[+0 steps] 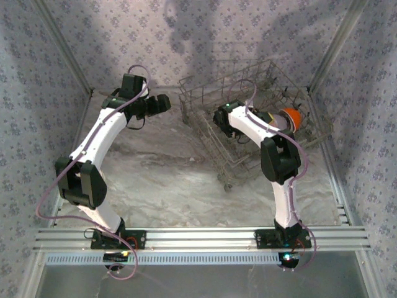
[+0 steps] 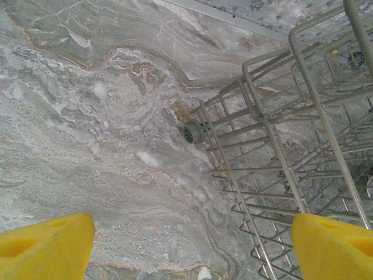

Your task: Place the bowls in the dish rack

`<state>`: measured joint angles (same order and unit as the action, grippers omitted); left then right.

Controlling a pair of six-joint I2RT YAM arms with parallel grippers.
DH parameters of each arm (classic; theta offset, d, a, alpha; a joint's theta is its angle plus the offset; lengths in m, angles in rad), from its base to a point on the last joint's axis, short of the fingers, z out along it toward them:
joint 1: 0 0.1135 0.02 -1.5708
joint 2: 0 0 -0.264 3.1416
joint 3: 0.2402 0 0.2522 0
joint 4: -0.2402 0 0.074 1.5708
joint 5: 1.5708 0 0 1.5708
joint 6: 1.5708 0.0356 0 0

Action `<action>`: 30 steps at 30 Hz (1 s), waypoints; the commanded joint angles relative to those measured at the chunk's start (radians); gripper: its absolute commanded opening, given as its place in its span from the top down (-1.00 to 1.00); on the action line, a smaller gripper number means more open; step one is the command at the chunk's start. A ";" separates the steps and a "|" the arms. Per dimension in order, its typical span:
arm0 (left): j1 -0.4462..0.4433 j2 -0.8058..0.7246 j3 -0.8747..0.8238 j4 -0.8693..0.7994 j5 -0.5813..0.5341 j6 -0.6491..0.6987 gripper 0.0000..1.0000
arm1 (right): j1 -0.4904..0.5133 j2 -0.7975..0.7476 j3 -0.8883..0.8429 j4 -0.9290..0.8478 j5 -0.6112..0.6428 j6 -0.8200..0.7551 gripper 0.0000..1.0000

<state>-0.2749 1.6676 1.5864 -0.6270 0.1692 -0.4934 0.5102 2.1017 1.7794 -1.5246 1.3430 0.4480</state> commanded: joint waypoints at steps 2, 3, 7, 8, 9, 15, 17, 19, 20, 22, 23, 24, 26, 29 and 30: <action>0.006 -0.039 -0.003 0.003 0.013 0.016 -0.75 | -0.007 0.017 -0.015 0.098 -0.037 -0.056 1.00; 0.007 -0.039 -0.003 0.003 0.012 0.015 -0.75 | -0.007 0.018 -0.021 0.111 -0.044 -0.066 1.00; 0.007 -0.035 0.000 0.005 0.014 0.012 -0.75 | -0.007 0.027 -0.024 0.131 -0.056 -0.089 1.00; 0.006 -0.035 0.000 0.006 0.013 0.011 -0.75 | -0.007 0.027 -0.026 0.136 -0.055 -0.094 1.00; 0.006 -0.034 0.000 0.006 0.015 0.010 -0.75 | -0.007 0.027 -0.031 0.146 -0.055 -0.104 1.00; 0.007 -0.031 0.001 0.007 0.015 0.004 -0.75 | -0.021 0.020 -0.067 0.170 -0.063 -0.137 0.99; 0.007 -0.029 0.003 0.007 0.016 0.003 -0.75 | -0.031 0.016 -0.059 0.166 -0.067 -0.135 0.99; 0.008 -0.028 0.003 0.010 0.018 0.000 -0.75 | -0.033 0.011 -0.051 0.180 -0.070 -0.154 0.99; 0.007 -0.029 0.003 0.010 0.019 -0.002 -0.75 | -0.032 0.009 -0.051 0.192 -0.069 -0.169 0.99; 0.007 -0.028 0.002 0.010 0.021 -0.005 -0.75 | -0.028 0.013 -0.053 0.207 -0.072 -0.190 0.97; 0.007 -0.028 0.002 0.011 0.022 -0.005 -0.75 | -0.027 0.015 -0.056 0.210 -0.076 -0.192 0.96; 0.006 -0.028 0.000 0.011 0.021 -0.007 -0.75 | -0.027 0.016 -0.062 0.215 -0.083 -0.198 0.94; 0.007 -0.031 -0.002 0.010 0.020 -0.007 -0.75 | -0.029 0.015 -0.076 0.232 -0.100 -0.214 0.90; 0.008 -0.032 -0.002 0.007 0.018 -0.005 -0.75 | -0.034 0.011 -0.086 0.254 -0.123 -0.237 0.87; 0.007 -0.032 0.000 0.008 0.019 -0.007 -0.75 | -0.037 0.011 -0.085 0.257 -0.124 -0.245 0.86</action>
<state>-0.2749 1.6676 1.5864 -0.6270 0.1722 -0.4976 0.5129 2.0861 1.7237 -1.3598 1.3510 0.2211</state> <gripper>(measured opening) 0.874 0.106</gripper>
